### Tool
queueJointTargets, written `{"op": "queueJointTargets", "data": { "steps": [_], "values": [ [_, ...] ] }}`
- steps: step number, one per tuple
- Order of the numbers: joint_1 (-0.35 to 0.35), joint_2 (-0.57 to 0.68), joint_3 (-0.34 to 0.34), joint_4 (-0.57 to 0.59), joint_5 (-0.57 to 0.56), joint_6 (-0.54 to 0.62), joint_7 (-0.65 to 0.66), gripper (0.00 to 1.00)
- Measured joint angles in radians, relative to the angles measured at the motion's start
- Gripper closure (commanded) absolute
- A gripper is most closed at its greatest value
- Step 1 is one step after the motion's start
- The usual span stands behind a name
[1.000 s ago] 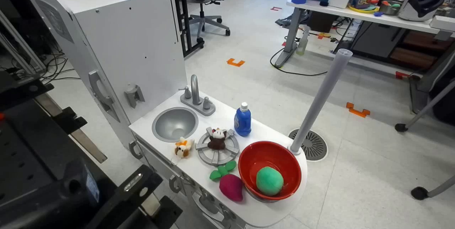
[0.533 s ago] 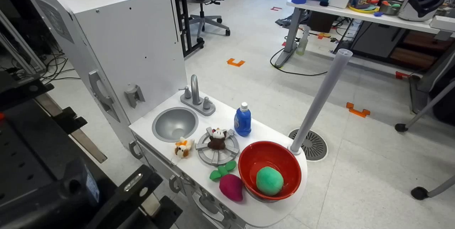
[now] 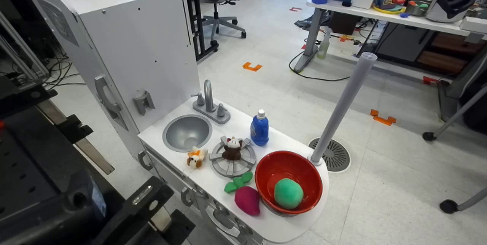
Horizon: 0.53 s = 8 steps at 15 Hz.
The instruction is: Move the tap to the center of the sink
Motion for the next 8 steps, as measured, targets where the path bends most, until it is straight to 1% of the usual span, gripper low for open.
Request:
{"op": "queueJointTargets", "data": {
  "steps": [4, 6, 8],
  "values": [
    [0.061, 0.256, 0.03, 0.189, 0.014, 0.045, 0.017, 0.0],
    [0.077, 0.392, 0.032, 0.277, 0.014, 0.079, 0.017, 0.0],
    [0.088, 0.525, 0.033, 0.354, 0.014, 0.137, 0.004, 0.0]
  ]
}}
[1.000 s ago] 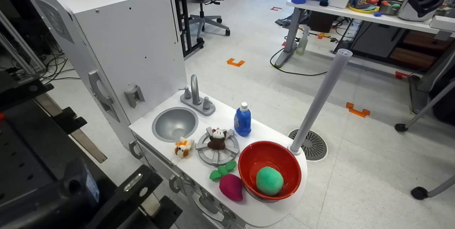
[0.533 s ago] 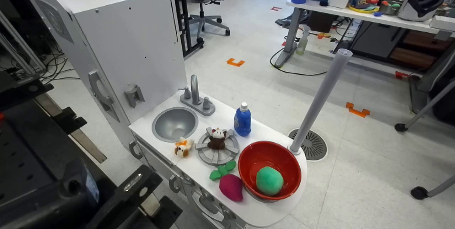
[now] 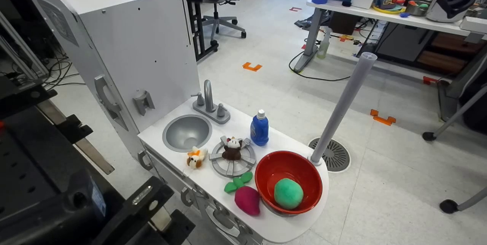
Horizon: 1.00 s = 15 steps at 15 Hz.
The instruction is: Move the tap to the center of the sink
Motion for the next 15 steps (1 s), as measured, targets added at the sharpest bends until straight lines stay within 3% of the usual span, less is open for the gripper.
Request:
{"op": "queueJointTargets", "data": {
  "steps": [5, 10, 15],
  "values": [
    [0.052, 0.33, -0.039, 0.194, -0.131, 0.168, 0.011, 0.0],
    [0.11, 0.644, -0.108, 0.451, -0.193, 0.182, 0.027, 0.0],
    [0.184, 0.81, -0.104, 0.603, -0.2, 0.183, 0.001, 0.0]
  ]
}}
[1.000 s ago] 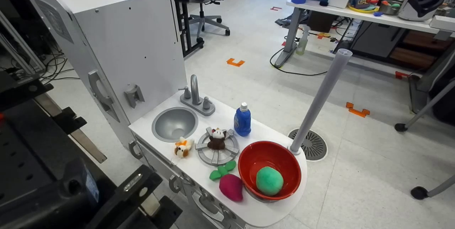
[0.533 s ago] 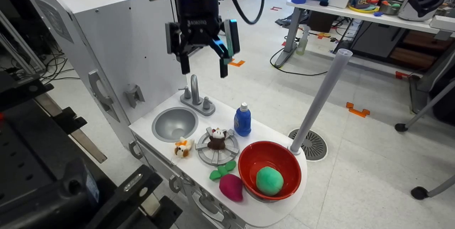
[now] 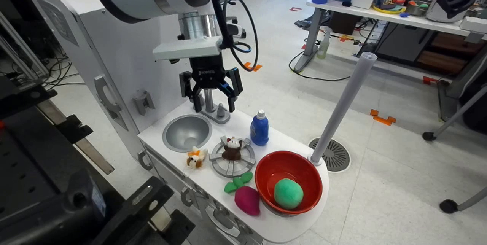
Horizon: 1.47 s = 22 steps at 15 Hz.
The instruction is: Move the tap to the center of the sink
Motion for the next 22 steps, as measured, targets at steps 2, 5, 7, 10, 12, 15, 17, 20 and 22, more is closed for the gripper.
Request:
{"op": "queueJointTargets", "data": {
  "steps": [2, 5, 7, 10, 12, 15, 17, 20, 22],
  "values": [
    [0.04, 0.034, 0.001, 0.041, -0.009, 0.0, -0.008, 0.0],
    [0.082, 0.085, -0.002, 0.112, -0.023, 0.0, -0.024, 0.0],
    [0.097, 0.125, -0.01, 0.161, -0.041, 0.0, -0.031, 0.0],
    [0.101, 0.186, -0.015, 0.232, -0.049, 0.0, -0.053, 0.0],
    [0.101, 0.22, -0.012, 0.27, -0.048, -0.001, -0.074, 0.0],
    [0.096, 0.246, 0.011, 0.297, -0.045, -0.001, -0.122, 0.0],
    [0.08, 0.242, 0.05, 0.295, -0.042, 0.0, -0.185, 0.0],
    [0.05, 0.214, 0.109, 0.262, -0.042, 0.0, -0.285, 0.0],
    [0.032, 0.194, 0.134, 0.231, -0.043, 0.0, -0.348, 0.0]
  ]
}}
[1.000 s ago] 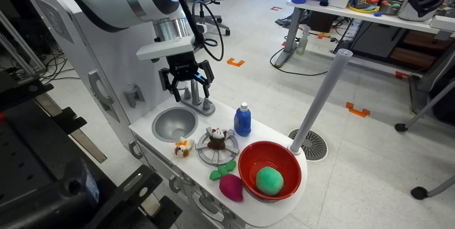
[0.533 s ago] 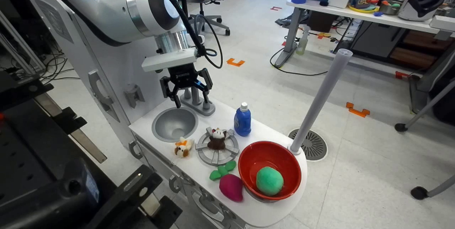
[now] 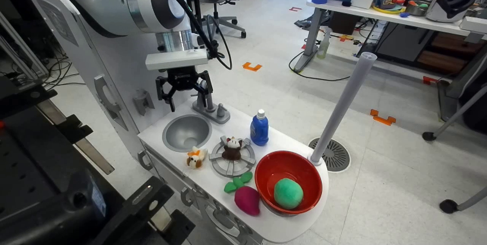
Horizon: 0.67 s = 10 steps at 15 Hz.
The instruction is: Move the tap to the center of the sink
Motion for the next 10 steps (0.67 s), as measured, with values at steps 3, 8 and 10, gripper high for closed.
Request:
{"op": "queueJointTargets", "data": {
  "steps": [3, 8, 10],
  "values": [
    [-0.016, -0.03, 0.031, -0.062, -0.001, 0.002, -0.092, 0.0],
    [-0.037, -0.077, 0.064, -0.163, -0.001, 0.002, -0.187, 0.0],
    [-0.037, -0.091, 0.064, -0.184, -0.002, 0.002, -0.191, 0.0]
  ]
}}
